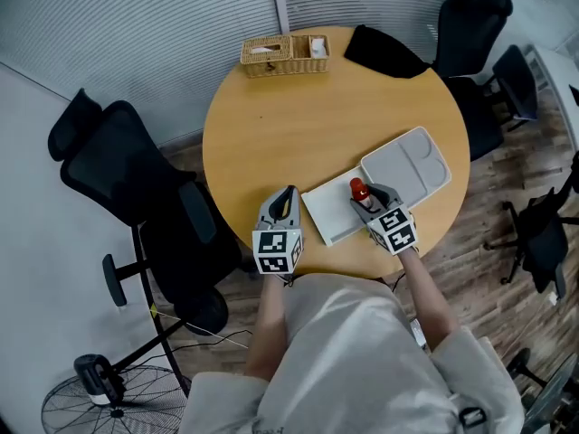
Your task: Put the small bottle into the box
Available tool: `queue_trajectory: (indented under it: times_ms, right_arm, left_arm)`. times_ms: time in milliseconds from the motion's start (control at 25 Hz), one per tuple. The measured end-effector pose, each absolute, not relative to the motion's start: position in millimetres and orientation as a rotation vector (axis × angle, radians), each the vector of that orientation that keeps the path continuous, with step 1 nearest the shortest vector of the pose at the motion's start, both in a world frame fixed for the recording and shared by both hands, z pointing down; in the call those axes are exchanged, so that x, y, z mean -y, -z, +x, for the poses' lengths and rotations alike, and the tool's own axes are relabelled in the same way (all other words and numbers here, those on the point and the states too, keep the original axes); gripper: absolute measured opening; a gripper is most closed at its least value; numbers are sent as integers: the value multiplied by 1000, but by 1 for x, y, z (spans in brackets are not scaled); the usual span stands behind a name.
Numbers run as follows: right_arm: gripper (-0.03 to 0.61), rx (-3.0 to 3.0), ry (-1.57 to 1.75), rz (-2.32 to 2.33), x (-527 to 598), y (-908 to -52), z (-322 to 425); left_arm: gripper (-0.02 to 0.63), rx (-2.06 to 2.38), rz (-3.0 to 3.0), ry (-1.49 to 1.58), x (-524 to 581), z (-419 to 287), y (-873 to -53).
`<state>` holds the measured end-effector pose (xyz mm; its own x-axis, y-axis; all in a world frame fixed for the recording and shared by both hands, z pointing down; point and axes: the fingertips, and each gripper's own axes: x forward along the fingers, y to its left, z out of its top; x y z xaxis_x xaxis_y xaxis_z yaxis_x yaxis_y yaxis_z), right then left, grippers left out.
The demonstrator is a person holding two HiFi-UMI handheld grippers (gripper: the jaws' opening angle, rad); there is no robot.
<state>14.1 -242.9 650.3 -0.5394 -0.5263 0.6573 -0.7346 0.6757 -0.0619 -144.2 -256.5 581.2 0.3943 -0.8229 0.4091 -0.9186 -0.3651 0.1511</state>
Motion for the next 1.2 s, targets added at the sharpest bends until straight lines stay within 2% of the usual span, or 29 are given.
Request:
queue_trajectory:
  times_ms: [240, 520, 920, 1080, 1200]
  right_arm:
    - [212, 2228, -428, 876, 243, -667, 3]
    - [212, 2203, -576, 834, 245, -690, -15]
    - [212, 2032, -973, 917, 236, -724, -23]
    - [212, 1993, -940, 867, 236, -733, -24]
    - [212, 1978, -766, 806, 237, -739, -23]
  left_arm:
    - [29, 1471, 2315, -397, 254, -138, -588]
    - [29, 1490, 2300, -393, 245, -145, -588]
    - [29, 1518, 2295, -366, 240, -151, -585]
    - [29, 1517, 2298, -361, 240, -149, -583]
    - [29, 1521, 2301, -351, 242, -149, -581]
